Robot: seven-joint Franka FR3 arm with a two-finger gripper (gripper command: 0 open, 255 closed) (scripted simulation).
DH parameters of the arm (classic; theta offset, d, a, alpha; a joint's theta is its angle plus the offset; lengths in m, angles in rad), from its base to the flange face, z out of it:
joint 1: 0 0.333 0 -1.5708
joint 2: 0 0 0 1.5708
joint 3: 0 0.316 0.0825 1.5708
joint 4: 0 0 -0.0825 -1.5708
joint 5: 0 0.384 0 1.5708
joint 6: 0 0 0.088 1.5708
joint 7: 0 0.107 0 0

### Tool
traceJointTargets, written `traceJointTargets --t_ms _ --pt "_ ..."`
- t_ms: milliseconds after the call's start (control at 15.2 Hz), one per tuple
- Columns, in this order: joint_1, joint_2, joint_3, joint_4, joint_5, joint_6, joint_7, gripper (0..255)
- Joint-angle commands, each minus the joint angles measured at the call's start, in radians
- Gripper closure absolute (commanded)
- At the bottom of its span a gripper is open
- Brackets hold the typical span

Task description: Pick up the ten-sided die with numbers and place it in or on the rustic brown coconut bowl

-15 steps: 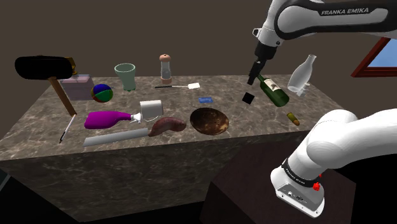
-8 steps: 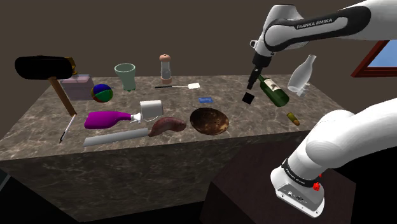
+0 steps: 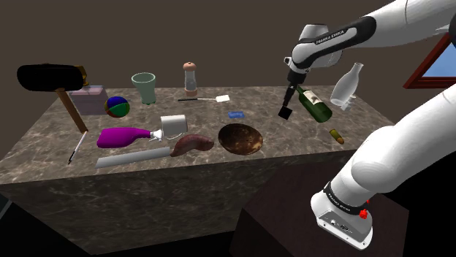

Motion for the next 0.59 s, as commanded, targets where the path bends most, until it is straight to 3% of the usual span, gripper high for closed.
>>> traceJointTargets --t_ms 0,132,528 --pt "-0.002 0.072 -0.036 0.017 0.023 0.049 -0.067 0" --pt "-0.001 0.157 -0.063 0.052 0.066 0.087 -0.136 0" --pt "0.001 0.213 -0.066 0.030 0.104 0.159 -0.165 0"
